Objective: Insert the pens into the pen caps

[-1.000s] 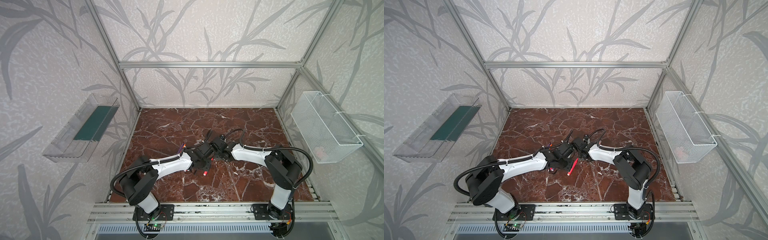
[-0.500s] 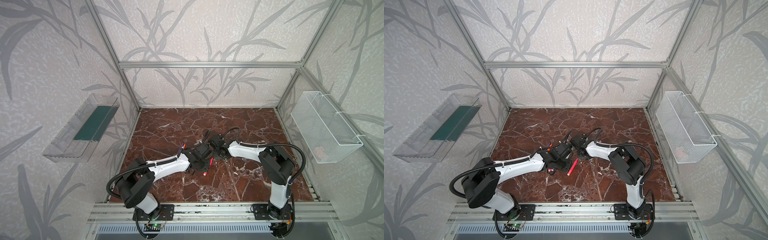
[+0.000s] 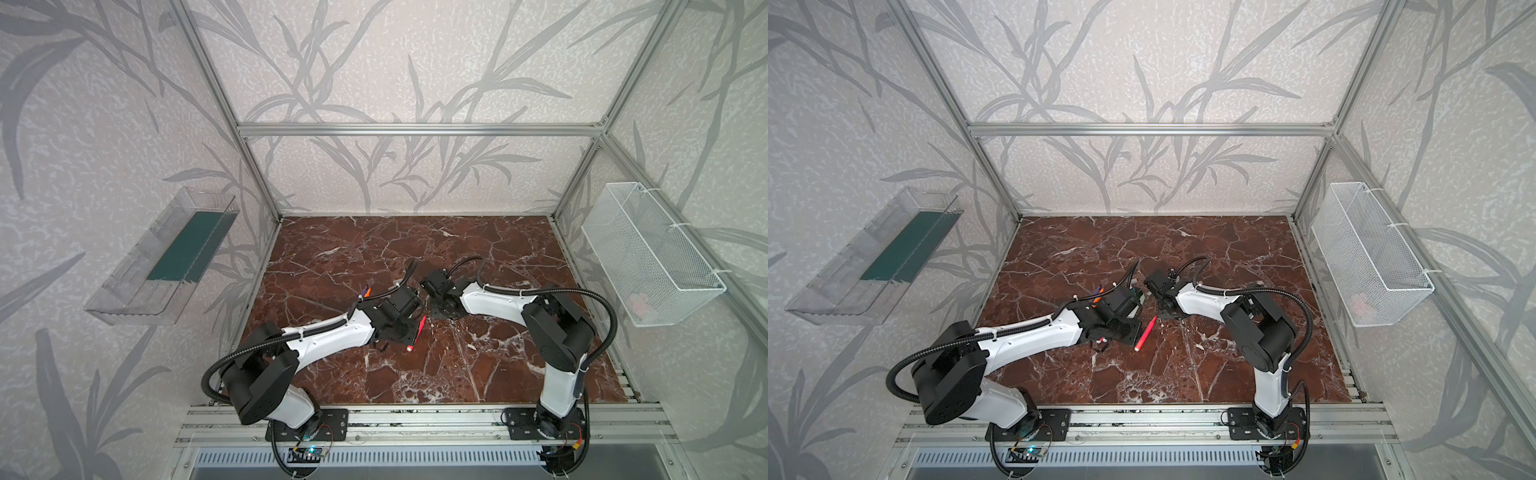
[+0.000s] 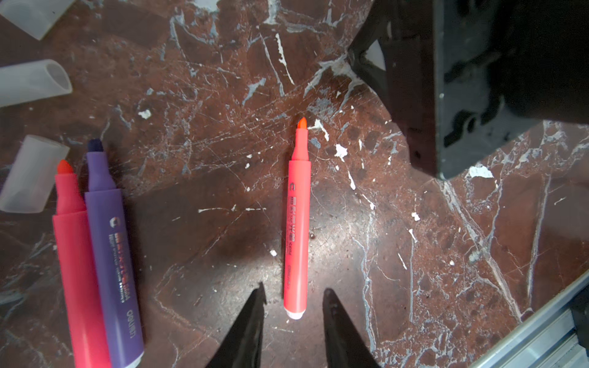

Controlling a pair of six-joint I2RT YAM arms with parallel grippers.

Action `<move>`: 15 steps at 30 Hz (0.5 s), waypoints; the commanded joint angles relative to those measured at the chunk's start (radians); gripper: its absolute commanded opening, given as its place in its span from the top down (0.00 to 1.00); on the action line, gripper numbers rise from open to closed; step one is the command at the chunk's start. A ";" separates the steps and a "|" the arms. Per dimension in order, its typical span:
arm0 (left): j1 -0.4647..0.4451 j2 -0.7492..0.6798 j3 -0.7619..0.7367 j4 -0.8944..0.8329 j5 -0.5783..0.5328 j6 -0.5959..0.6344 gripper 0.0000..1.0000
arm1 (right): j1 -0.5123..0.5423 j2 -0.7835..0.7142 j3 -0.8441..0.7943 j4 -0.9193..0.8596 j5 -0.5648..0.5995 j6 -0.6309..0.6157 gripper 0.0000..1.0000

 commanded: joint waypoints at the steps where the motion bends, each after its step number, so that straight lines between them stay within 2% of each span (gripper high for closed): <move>1: 0.002 -0.007 -0.007 -0.001 0.010 -0.006 0.66 | -0.003 0.011 -0.015 -0.040 -0.030 0.000 0.77; 4: 0.002 -0.006 -0.007 0.000 0.018 -0.003 0.65 | -0.003 0.012 -0.021 -0.030 -0.035 0.002 0.77; 7: 0.001 0.006 -0.004 -0.001 0.030 0.001 0.63 | -0.003 0.006 -0.029 -0.023 -0.034 0.003 0.84; 9: -0.005 0.025 0.003 -0.007 0.035 0.005 0.61 | -0.003 0.000 -0.033 -0.019 -0.032 0.004 0.92; 12: -0.020 0.064 0.020 -0.031 0.010 0.010 0.58 | -0.006 -0.024 -0.050 -0.008 -0.023 0.012 1.00; 15: -0.033 0.108 0.056 -0.065 -0.029 0.013 0.58 | -0.011 -0.080 -0.082 0.013 -0.004 0.022 1.00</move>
